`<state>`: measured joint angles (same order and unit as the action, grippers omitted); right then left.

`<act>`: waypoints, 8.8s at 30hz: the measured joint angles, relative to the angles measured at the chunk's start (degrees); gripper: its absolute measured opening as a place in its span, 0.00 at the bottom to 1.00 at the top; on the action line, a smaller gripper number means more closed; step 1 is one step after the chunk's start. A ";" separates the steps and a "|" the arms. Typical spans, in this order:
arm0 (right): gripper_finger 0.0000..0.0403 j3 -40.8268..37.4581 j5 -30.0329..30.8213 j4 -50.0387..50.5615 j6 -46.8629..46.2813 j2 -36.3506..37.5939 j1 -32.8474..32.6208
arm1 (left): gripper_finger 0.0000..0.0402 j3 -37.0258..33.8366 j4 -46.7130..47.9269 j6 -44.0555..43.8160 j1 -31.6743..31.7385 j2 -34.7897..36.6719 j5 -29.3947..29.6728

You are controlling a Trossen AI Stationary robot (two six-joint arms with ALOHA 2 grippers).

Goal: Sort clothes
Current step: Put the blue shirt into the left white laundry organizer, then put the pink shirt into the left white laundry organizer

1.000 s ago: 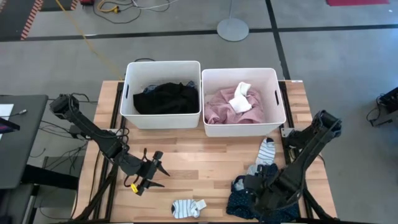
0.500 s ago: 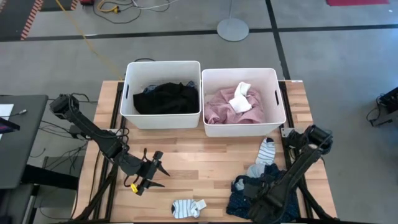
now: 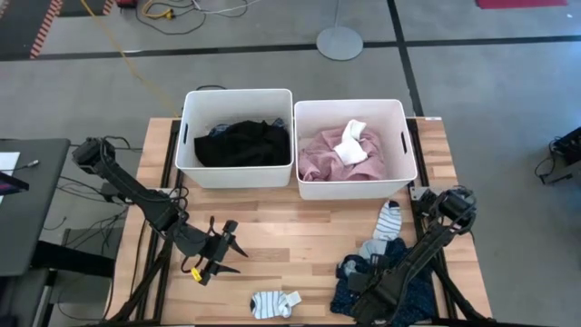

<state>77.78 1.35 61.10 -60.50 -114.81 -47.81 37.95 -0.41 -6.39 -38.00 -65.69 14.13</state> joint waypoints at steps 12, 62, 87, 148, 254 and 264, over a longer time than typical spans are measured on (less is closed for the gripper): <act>0.04 -0.44 9.80 -0.94 0.66 5.60 0.77 | 0.53 0.00 0.08 0.48 0.00 0.00 -0.02; 0.01 -0.28 61.40 -57.23 86.61 38.97 8.41 | 0.53 0.00 0.95 0.16 0.00 0.00 0.18; 0.01 6.58 64.88 -85.79 127.12 41.62 18.15 | 0.53 0.00 0.95 0.24 0.00 0.00 1.18; 0.01 20.95 9.34 -81.00 92.83 24.92 51.01 | 0.53 0.00 -0.54 2.69 -0.02 0.00 2.96; 0.00 24.61 0.10 -34.26 70.78 34.35 59.63 | 0.60 2.40 -13.27 23.57 9.22 0.24 15.38; 0.00 41.00 -4.98 -33.00 75.98 26.60 56.19 | 0.90 8.93 -28.37 39.96 14.85 0.42 29.07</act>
<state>118.78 -3.63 28.10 15.48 -88.21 8.38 46.89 -28.78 33.57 -23.14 -65.28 43.20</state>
